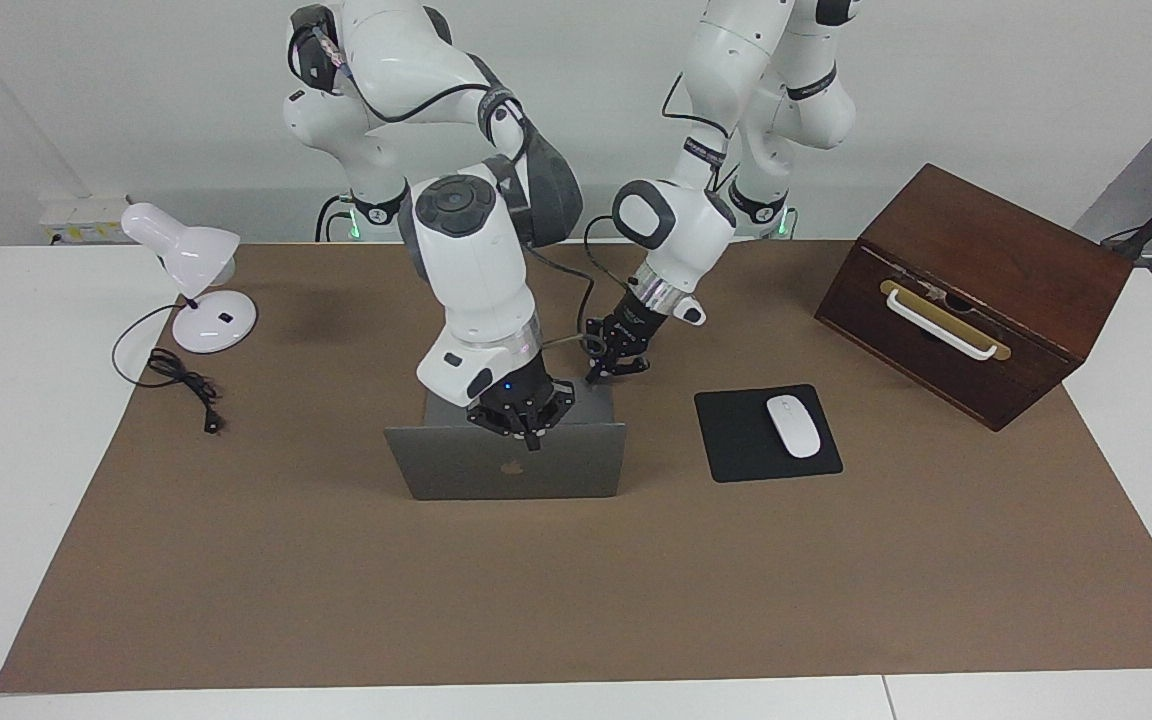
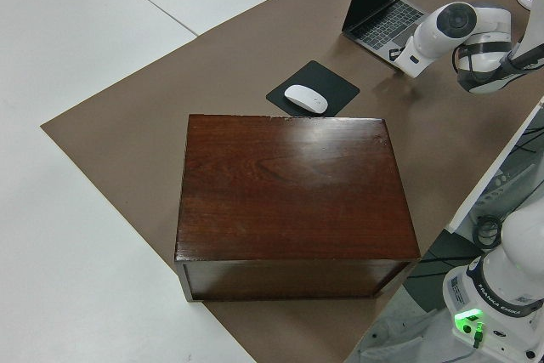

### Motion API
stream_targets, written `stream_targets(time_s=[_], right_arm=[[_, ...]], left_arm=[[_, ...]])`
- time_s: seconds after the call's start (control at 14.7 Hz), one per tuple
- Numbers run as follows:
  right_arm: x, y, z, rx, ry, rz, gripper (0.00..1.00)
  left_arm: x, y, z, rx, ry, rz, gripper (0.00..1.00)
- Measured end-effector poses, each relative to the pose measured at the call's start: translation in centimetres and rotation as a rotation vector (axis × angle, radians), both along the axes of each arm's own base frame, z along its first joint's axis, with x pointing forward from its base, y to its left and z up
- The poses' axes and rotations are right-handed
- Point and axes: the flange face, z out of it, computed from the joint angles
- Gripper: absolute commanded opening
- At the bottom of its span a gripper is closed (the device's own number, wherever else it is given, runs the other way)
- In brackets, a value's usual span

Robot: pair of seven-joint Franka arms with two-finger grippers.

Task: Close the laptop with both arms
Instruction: 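Push the laptop screen down with the right gripper toward the keyboard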

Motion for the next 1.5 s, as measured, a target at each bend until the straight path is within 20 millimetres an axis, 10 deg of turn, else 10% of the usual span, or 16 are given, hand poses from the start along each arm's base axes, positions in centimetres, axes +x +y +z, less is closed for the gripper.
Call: stream_targets(time_s=[1.5], right_arm=[[-4.1,-6.3,-7.1,0.047,0.307,-0.123,0.0]], left_arm=[[1.4,1.5,-0.1,0.011,-0.021,0.009,0.0]])
